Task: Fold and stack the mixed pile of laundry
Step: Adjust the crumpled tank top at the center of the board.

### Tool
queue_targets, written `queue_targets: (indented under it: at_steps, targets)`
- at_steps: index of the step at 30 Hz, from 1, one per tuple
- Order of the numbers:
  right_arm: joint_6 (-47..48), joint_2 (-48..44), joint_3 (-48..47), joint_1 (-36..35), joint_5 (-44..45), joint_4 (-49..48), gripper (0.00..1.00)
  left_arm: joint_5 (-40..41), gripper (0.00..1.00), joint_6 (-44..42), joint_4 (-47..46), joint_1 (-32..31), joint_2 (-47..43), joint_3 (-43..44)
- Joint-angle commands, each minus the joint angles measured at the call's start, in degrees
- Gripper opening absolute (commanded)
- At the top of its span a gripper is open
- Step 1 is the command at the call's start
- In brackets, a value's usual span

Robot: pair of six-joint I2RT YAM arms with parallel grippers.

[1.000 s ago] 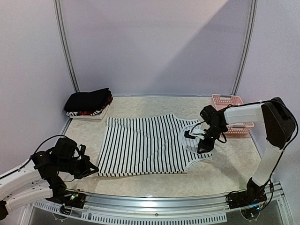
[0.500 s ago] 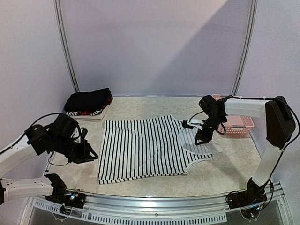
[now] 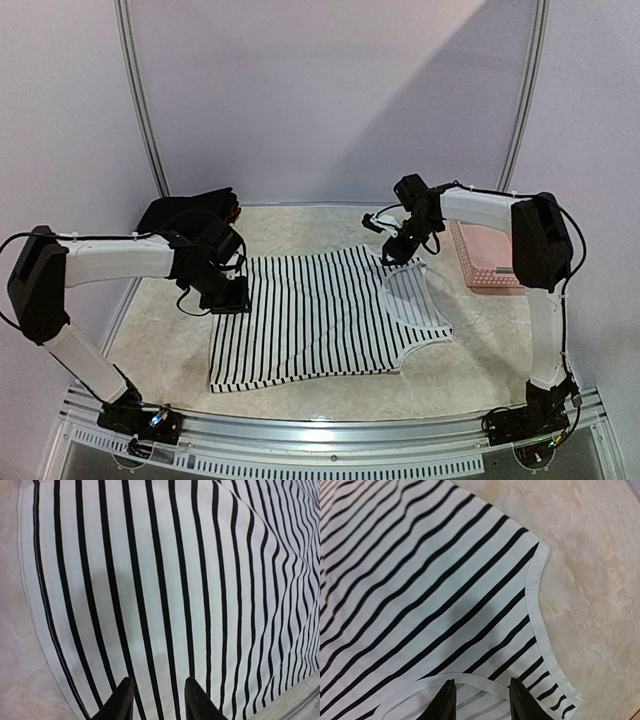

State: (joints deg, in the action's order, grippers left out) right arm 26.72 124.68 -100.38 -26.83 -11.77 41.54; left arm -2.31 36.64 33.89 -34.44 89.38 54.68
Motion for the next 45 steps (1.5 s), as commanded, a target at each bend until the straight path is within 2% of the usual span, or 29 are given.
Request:
queue_targets:
  at_steps: [1,4,8,13,17,20,23,33,39,45]
  targets:
    - [-1.5,6.6,-3.0,0.5,5.9,2.4,0.34,0.5,0.37,-2.1,-5.7,1.5,3.3,0.4]
    - [-2.6,8.3,-1.6,1.6,9.6,2.9,0.32,0.5,0.37,-2.6,-6.2,2.0,5.0,-0.1]
    - [-3.8,6.3,5.0,3.7,13.5,2.3,0.29,0.5,0.37,-3.5,-6.3,2.2,5.9,-0.8]
    - [-4.2,0.1,16.7,4.1,16.1,3.8,0.29,-0.9,0.37,-3.8,-5.7,2.2,5.7,-1.6]
    - [-5.5,-6.5,19.1,4.1,14.8,7.1,0.30,0.7,0.37,-4.8,-4.3,3.2,2.4,0.0]
    - [-5.3,-10.3,16.7,4.1,13.9,6.7,0.34,0.7,0.38,-6.6,-4.3,5.4,1.6,4.3]
    - [-3.3,-10.7,11.1,4.1,10.2,6.4,0.36,-3.3,0.36,-8.9,-4.4,8.5,5.4,10.3]
    - [-2.2,5.1,-9.9,4.1,4.6,7.4,0.36,-16.8,0.35,-11.4,-11.4,15.3,22.6,23.8]
    - [-1.0,8.2,-10.0,4.1,3.0,6.2,0.36,-19.0,0.35,-12.5,-9.9,15.6,28.5,27.7]
    - [0.5,10.1,-8.9,4.1,3.9,6.4,0.36,-15.5,0.32,-12.3,-7.5,15.8,30.2,27.4]
